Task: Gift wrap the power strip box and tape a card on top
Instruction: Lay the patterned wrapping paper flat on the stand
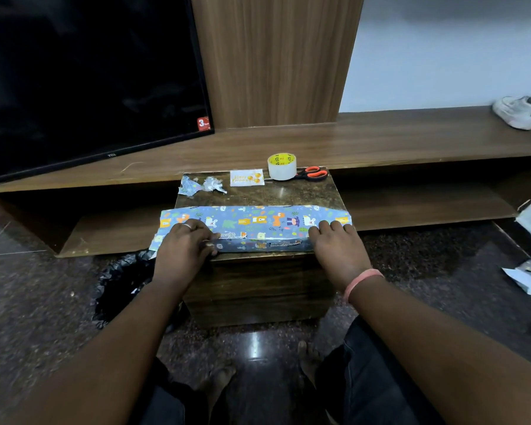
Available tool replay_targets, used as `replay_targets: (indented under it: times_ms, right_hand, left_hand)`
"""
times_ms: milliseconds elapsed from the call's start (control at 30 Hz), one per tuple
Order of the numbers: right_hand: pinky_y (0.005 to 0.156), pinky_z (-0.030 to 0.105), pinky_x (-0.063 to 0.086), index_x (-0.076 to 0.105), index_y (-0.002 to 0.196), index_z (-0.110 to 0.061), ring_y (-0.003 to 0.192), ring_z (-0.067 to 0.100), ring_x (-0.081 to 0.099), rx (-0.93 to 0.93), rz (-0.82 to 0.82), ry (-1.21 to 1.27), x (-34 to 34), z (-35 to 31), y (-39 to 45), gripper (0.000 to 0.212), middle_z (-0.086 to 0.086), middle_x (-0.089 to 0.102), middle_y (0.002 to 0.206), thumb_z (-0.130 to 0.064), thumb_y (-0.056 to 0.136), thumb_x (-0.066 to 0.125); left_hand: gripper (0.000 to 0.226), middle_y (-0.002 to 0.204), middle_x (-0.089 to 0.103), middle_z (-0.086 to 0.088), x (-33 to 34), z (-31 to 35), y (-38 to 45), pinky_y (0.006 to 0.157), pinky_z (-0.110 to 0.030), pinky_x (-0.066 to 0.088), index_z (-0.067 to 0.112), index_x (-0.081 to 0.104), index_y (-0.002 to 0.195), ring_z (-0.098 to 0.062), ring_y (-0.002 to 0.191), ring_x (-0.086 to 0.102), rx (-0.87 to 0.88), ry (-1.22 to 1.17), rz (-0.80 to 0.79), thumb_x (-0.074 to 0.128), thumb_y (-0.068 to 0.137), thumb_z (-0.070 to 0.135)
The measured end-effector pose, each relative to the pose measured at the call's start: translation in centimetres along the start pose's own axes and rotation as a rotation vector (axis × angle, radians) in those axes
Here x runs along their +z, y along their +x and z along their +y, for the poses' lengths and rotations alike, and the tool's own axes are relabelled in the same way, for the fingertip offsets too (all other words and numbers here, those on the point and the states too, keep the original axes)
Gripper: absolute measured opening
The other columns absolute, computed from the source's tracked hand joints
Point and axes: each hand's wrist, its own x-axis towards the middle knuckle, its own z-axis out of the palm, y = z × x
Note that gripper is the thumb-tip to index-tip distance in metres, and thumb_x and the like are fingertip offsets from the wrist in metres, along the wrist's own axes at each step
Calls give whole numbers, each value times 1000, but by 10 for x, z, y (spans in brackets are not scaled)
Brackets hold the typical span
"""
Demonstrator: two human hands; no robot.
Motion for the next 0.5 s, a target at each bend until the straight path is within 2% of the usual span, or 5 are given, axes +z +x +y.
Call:
replay_targets:
  times_ms: [67, 167, 300, 433, 500]
  right_hand:
    - [84, 41, 47, 51, 123, -10, 102, 33, 60, -16, 5, 58, 6, 2, -1, 34, 10, 59, 113, -4, 90, 56]
    - [86, 42, 47, 40, 134, -12, 107, 33, 60, 26, -28, 74, 9, 0, 0, 42, 9, 56, 121, -5, 95, 51]
    - [92, 42, 46, 40, 133, -12, 107, 33, 62, 63, -52, 89, 9, -5, 3, 35, 9, 61, 117, -6, 98, 42]
    - [83, 42, 51, 52, 120, -17, 98, 30, 62, 160, -52, 31, 10, -5, 0, 30, 6, 64, 104, -12, 91, 59]
    - [81, 43, 48, 48, 122, -17, 103, 31, 57, 293, -108, 92, 12, -3, -3, 34, 8, 58, 114, -12, 91, 59]
  left_hand:
    - [10, 107, 68, -4, 1, 0, 2, 67, -31, 40, 13, 76, 84, -29, 95, 59, -2, -6, 18, 84, 79, 11]
    - [7, 102, 70, -1, 4, 0, 3, 65, -32, 43, 15, 78, 84, -30, 94, 61, 9, 6, 22, 83, 81, 12]
    - [8, 98, 71, 2, 4, -4, 2, 65, -39, 54, 22, 79, 83, -28, 98, 63, -8, 15, 26, 78, 87, 15]
    - [13, 99, 71, 1, 5, -2, 2, 63, -39, 55, 21, 79, 86, -30, 99, 62, -41, 34, 33, 75, 87, 9]
    - [15, 101, 71, 2, 6, 1, 0, 62, -38, 55, 22, 79, 87, -29, 99, 62, -61, 20, 44, 75, 86, 8]
